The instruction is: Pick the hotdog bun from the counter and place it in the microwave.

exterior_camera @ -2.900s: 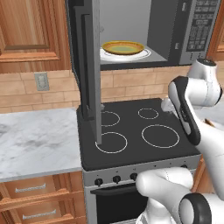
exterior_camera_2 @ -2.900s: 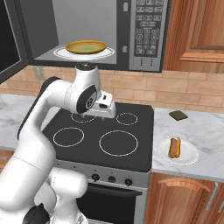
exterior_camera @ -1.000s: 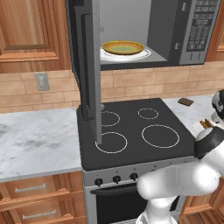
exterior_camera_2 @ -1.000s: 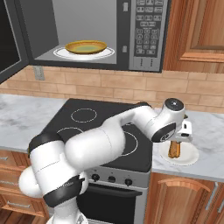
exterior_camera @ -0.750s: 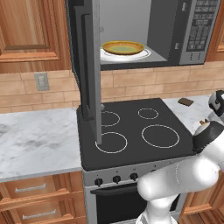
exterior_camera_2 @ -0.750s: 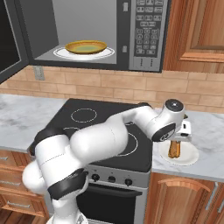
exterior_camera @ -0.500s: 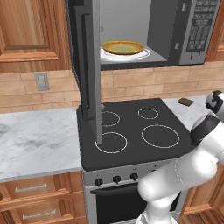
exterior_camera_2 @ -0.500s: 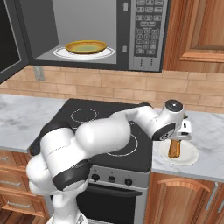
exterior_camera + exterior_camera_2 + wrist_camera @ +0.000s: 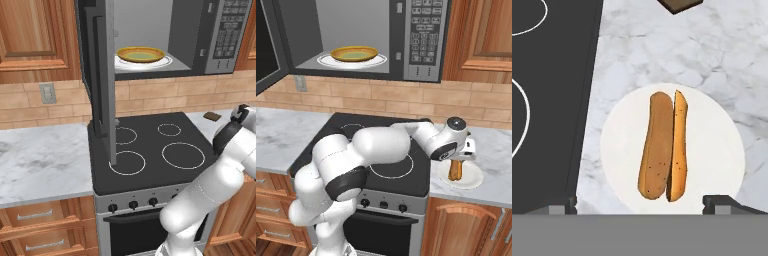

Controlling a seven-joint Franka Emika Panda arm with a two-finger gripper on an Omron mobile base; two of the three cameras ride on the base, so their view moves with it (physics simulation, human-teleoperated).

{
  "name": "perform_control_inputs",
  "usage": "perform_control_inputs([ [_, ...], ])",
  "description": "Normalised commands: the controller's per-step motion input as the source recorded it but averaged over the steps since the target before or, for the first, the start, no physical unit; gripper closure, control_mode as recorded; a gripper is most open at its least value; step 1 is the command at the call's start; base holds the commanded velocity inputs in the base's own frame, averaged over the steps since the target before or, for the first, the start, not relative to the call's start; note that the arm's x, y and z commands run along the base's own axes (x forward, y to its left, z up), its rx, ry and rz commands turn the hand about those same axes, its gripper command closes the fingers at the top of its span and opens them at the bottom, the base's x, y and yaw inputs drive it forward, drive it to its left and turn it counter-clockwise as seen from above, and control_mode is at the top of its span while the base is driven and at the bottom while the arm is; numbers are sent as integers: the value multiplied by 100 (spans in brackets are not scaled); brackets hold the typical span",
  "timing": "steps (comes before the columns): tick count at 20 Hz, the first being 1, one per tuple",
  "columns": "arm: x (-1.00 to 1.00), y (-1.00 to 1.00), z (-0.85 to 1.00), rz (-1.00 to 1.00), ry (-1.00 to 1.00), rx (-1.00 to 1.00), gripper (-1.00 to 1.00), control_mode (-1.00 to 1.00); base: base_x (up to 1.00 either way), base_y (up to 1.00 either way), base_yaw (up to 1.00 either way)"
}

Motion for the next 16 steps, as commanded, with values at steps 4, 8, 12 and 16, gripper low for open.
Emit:
perform_control_inputs([
  [4,8,-35,-24,6,0,0,-100,-100,0,0,0],
  [8,10,-21,-22,4,5,0,-100,-100,0,0,0],
  [12,1,-12,-26,1,11,0,-100,-100,0,0,0],
  [16,14,0,-1,0,6,0,-100,-100,0,0,0],
])
